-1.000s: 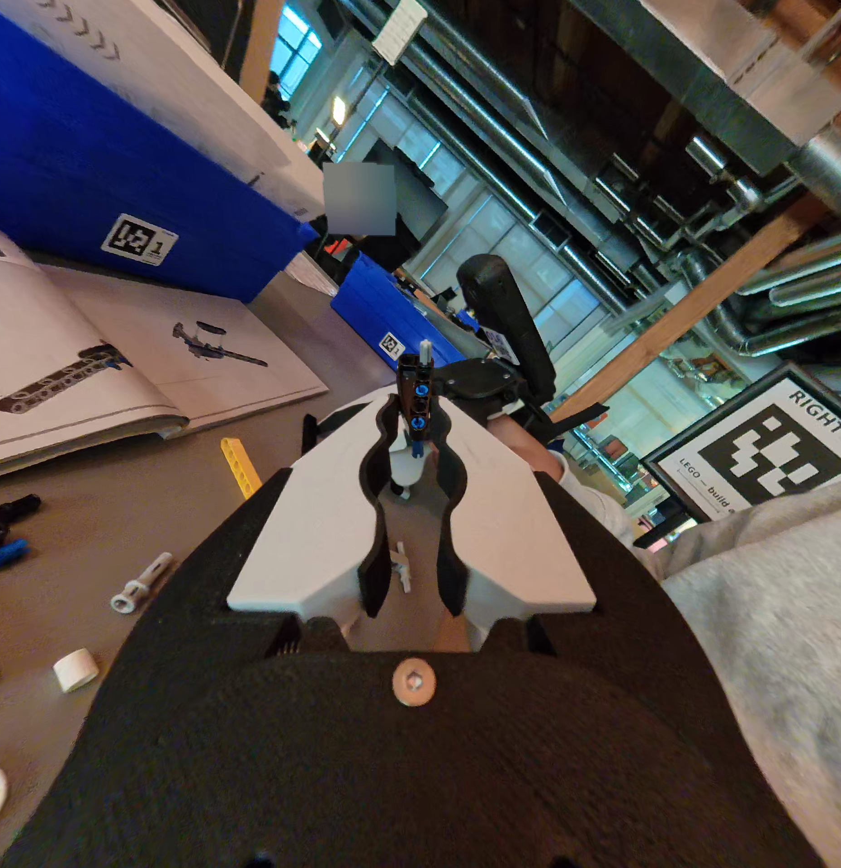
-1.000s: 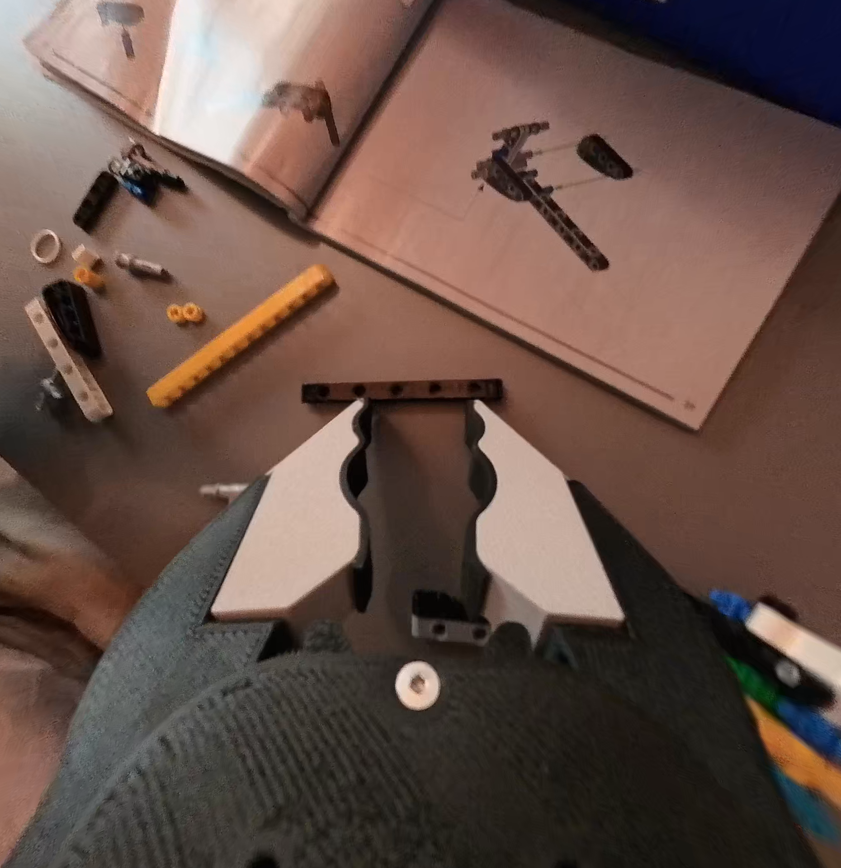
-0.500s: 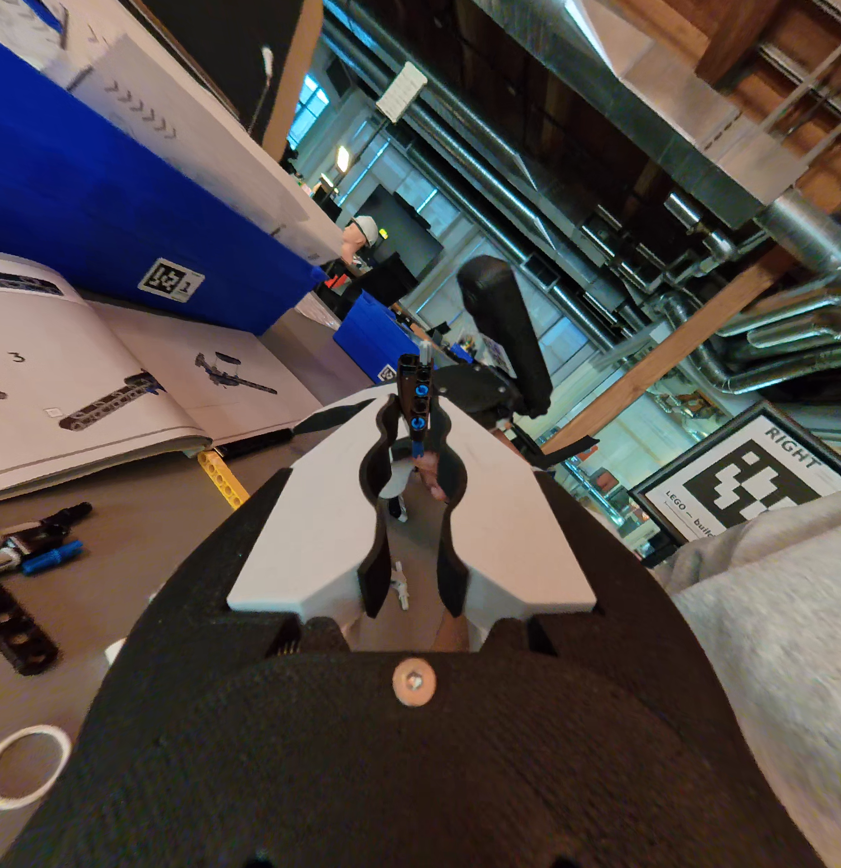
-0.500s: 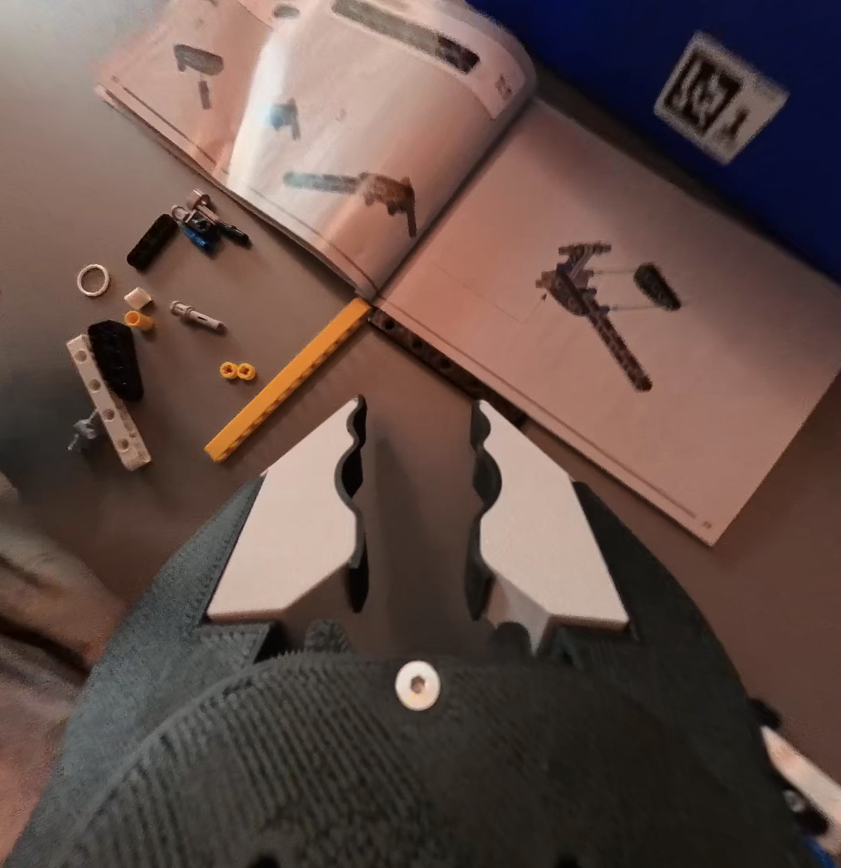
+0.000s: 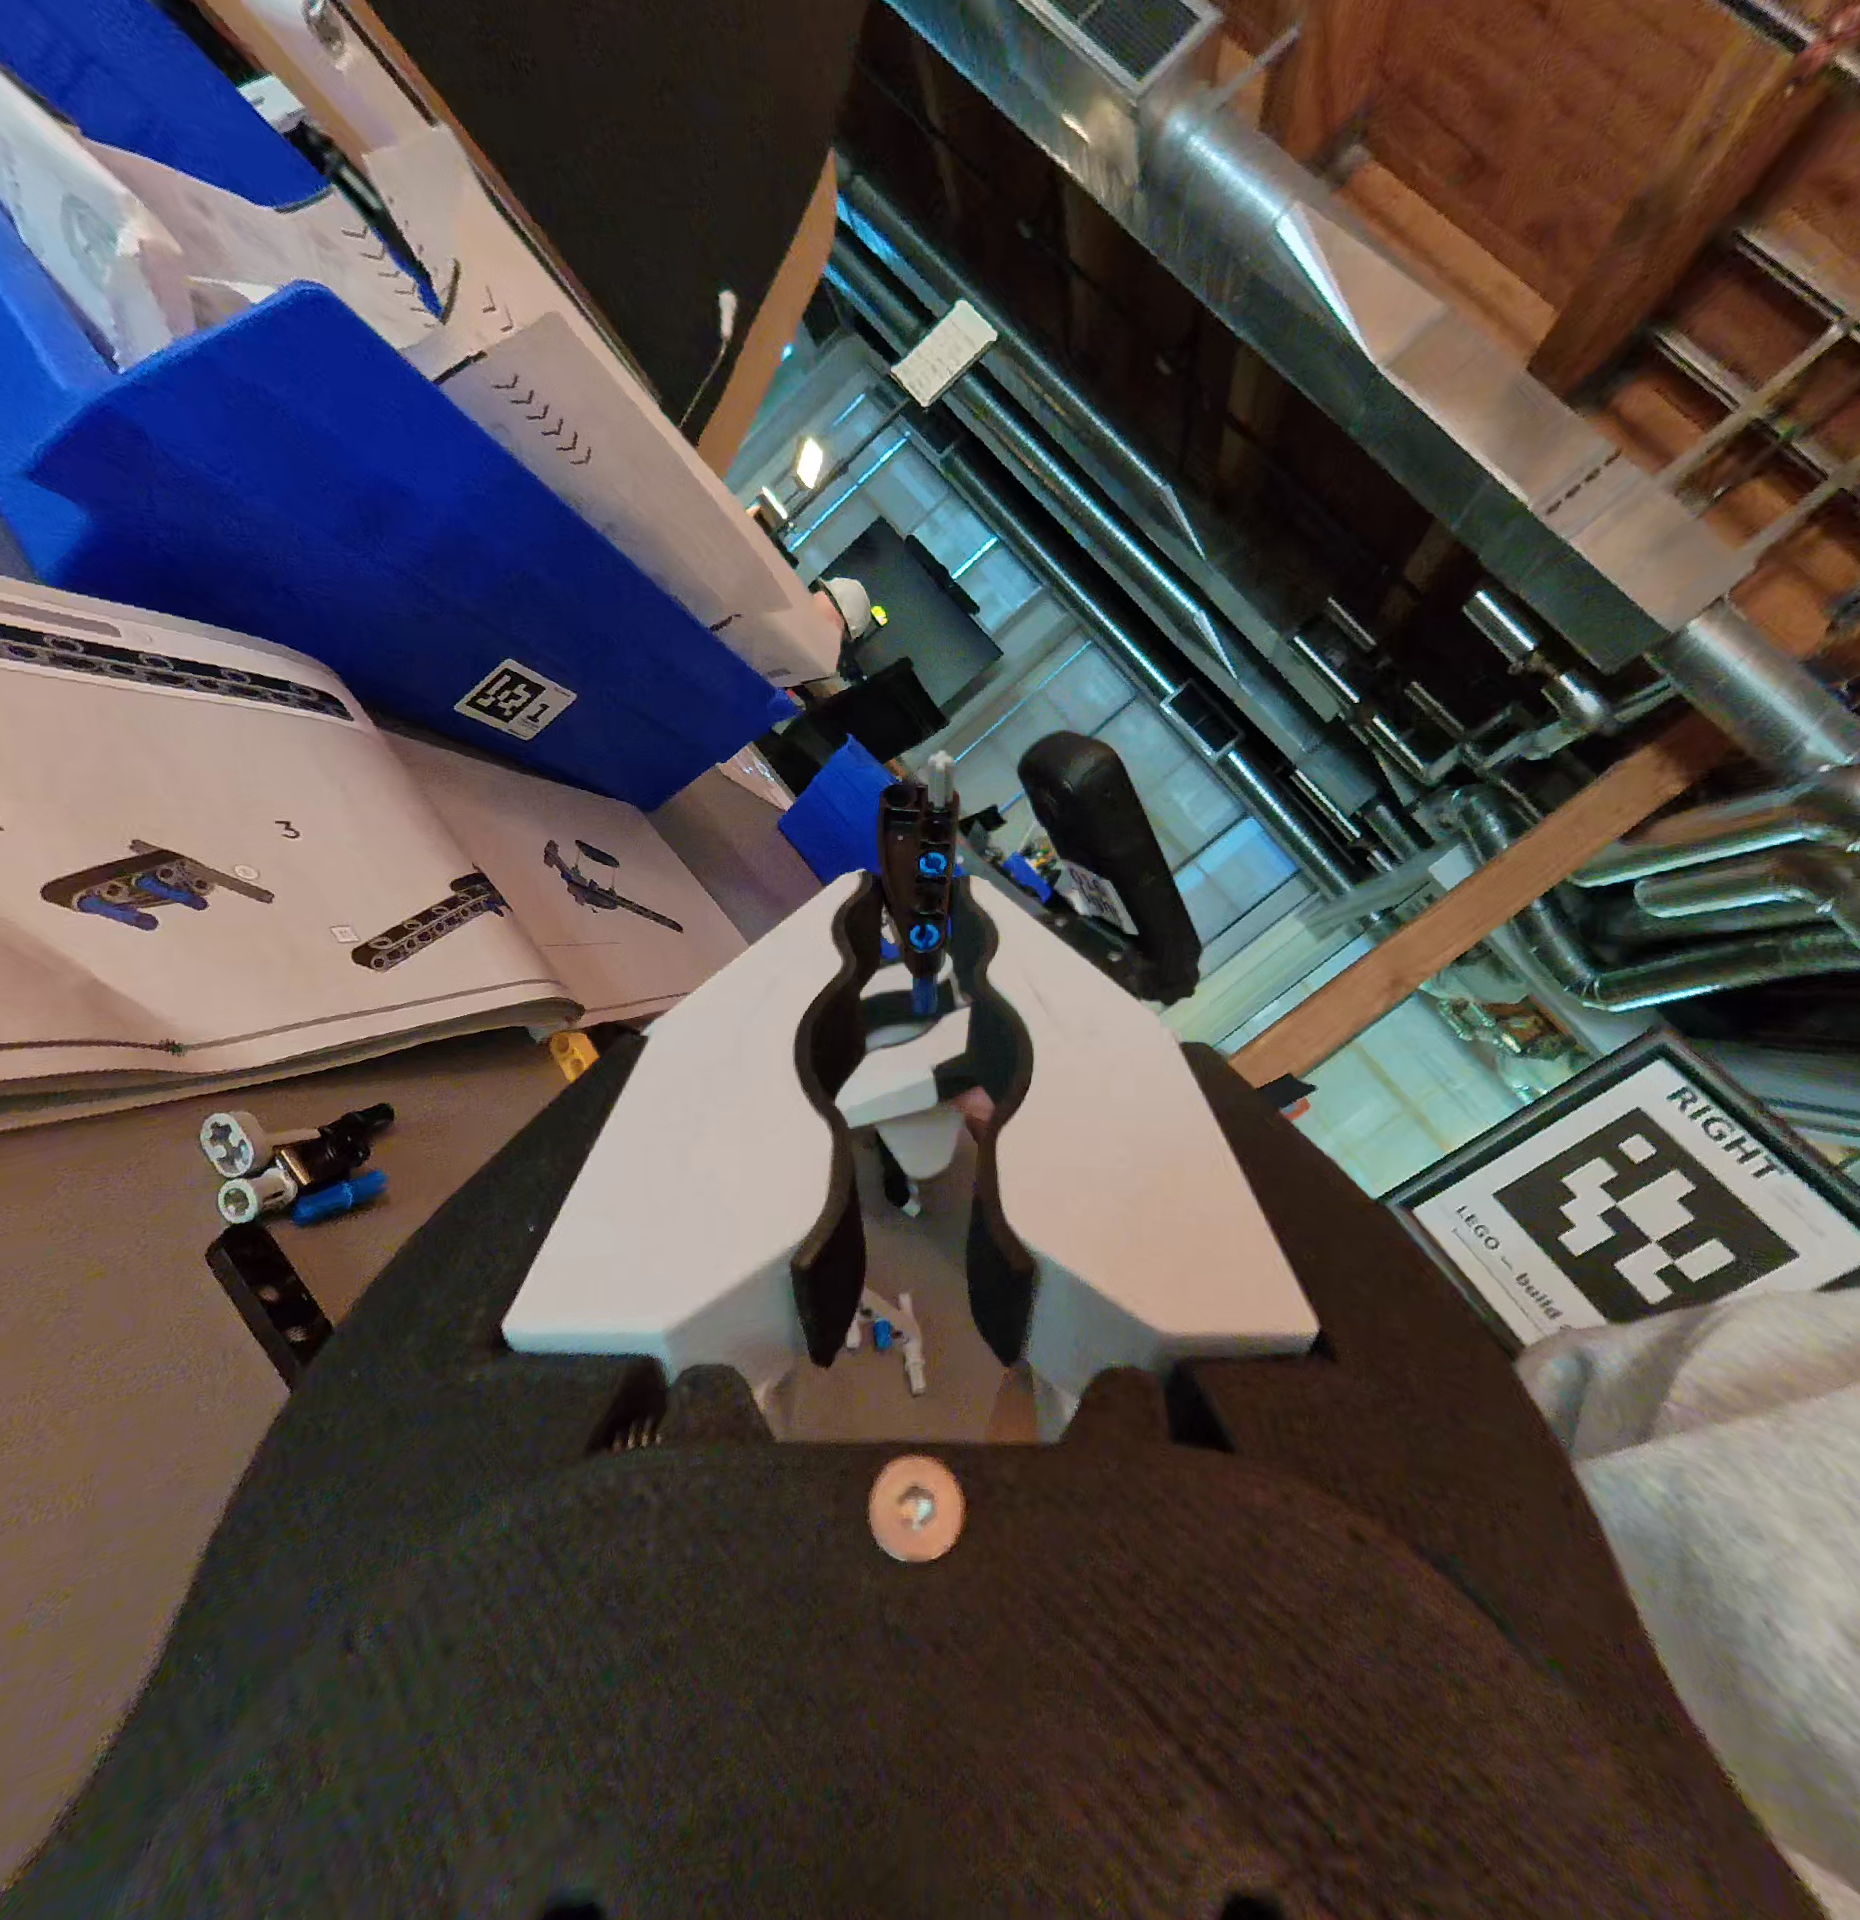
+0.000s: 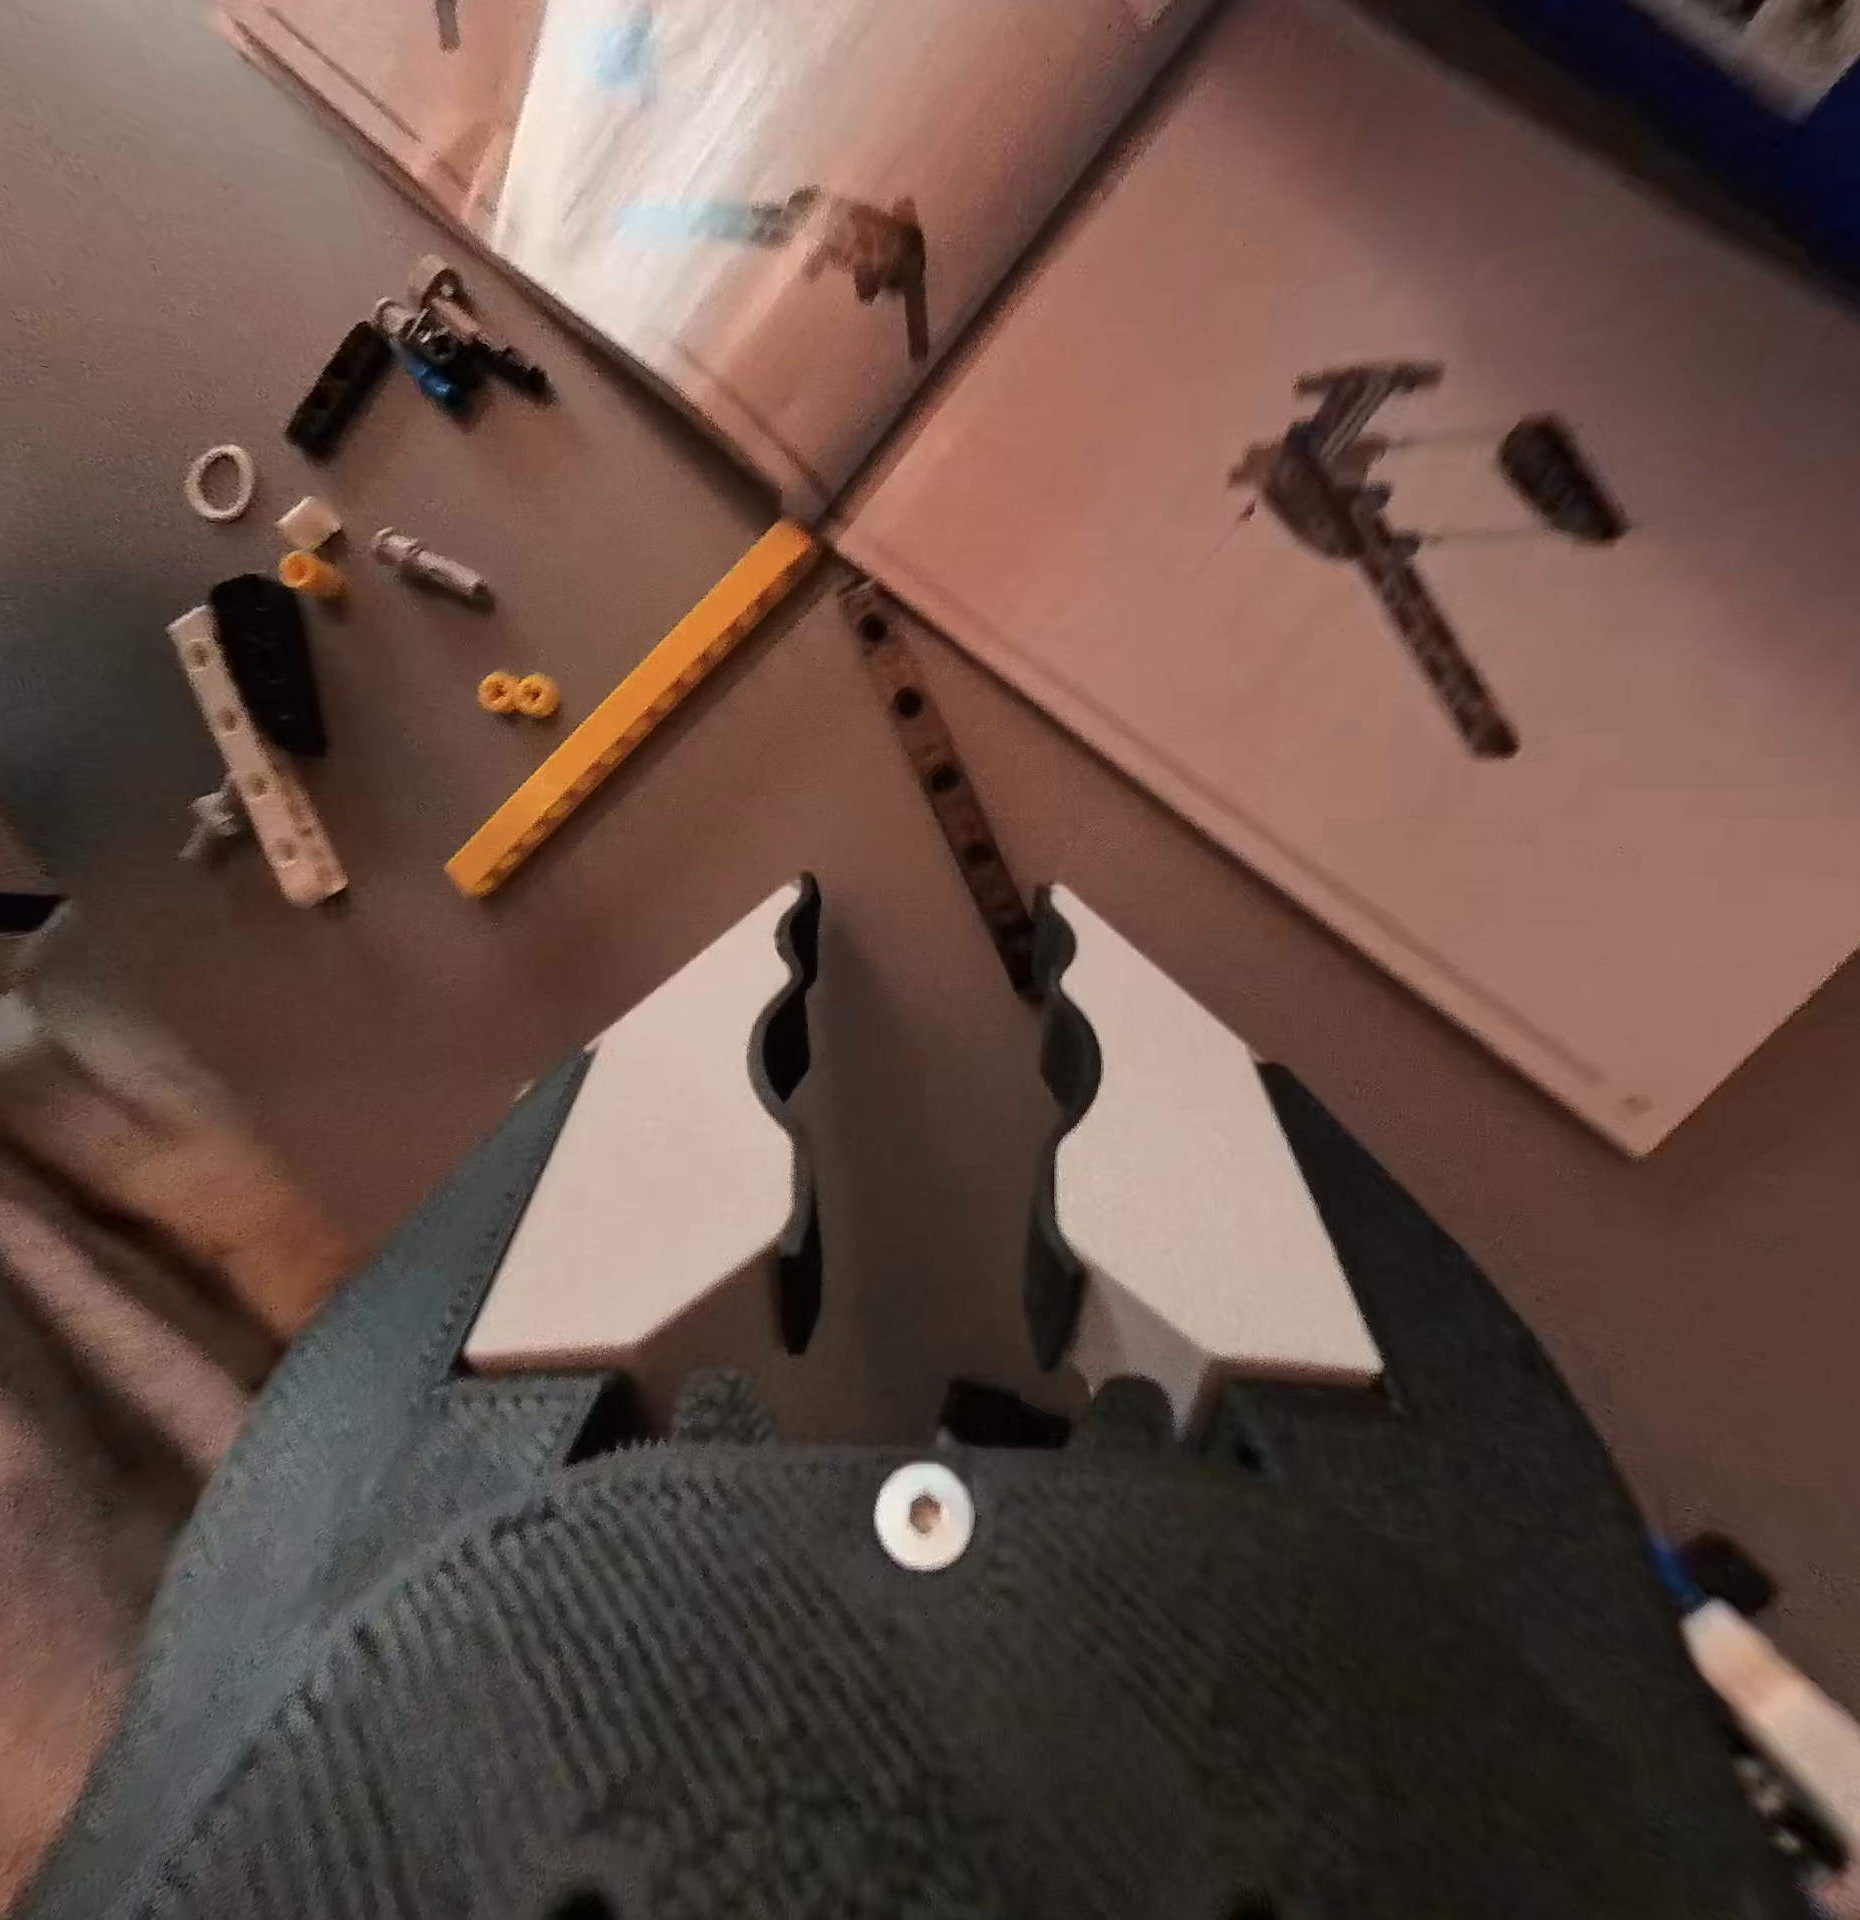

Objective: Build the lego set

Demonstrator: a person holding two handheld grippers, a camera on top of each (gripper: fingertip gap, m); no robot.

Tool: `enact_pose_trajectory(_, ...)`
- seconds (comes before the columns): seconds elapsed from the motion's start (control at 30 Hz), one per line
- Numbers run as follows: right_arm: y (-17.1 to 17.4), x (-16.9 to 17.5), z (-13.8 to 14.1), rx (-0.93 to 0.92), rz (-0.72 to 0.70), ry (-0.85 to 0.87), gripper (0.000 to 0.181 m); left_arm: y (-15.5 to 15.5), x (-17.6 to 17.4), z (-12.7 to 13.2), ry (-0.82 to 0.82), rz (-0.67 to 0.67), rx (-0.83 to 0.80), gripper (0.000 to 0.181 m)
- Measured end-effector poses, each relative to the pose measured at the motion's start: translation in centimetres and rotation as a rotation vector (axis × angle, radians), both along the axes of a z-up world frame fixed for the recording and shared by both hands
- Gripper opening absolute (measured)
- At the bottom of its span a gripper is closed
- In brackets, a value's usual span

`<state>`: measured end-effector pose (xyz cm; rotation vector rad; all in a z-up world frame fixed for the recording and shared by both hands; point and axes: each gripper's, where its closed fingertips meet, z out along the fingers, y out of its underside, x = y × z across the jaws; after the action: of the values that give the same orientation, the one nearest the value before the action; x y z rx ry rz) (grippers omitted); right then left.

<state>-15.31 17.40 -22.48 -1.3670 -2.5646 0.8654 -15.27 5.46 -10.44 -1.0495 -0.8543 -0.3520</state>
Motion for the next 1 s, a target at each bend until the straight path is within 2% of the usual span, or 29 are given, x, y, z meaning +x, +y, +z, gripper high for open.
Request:
enact_pose_trajectory(0.13,-1.0,3.6,0.6,-0.105,0.023,-0.121,0.042,0.1,0.1,-0.1,-0.004,-0.002,0.000,0.010)
enact_pose_trajectory(0.23,-2.0,5.3,1.4,-0.174,0.080,-0.123,0.040,0.6,0.3,-0.2,0.006,-0.007,-0.020,0.010)
enact_pose_trajectory(0.47,-0.8,2.1,2.9,-0.202,-0.018,0.058,0.038,0.9,0.3,-0.4,0.017,0.000,-0.048,0.010)
enact_pose_trajectory(0.77,-1.7,-0.6,0.4,-0.102,-0.049,0.033,0.040,0.9,0.2,-0.6,-0.047,-0.039,0.016,0.010)
enact_pose_trajectory(0.83,-1.6,-1.0,0.0,-0.058,-0.056,0.046,0.024,0.8,0.1,-0.6,-0.078,-0.051,0.058,0.008)
enact_pose_trajectory(0.87,-1.5,-1.1,-0.2,-0.028,-0.052,0.056,0.010,0.7,0.1,-0.6,-0.095,-0.057,0.086,0.009)
enact_pose_trajectory(0.93,-1.7,-1.3,0.2,-0.012,-0.047,0.096,0.007,0.3,-0.1,-0.3,-0.130,-0.071,0.162,0.010)
enact_pose_trajectory(1.0,-3.2,-1.3,1.8,-0.075,-0.026,0.182,0.007,-0.4,-0.4,0.1,-0.169,-0.080,0.268,0.010)
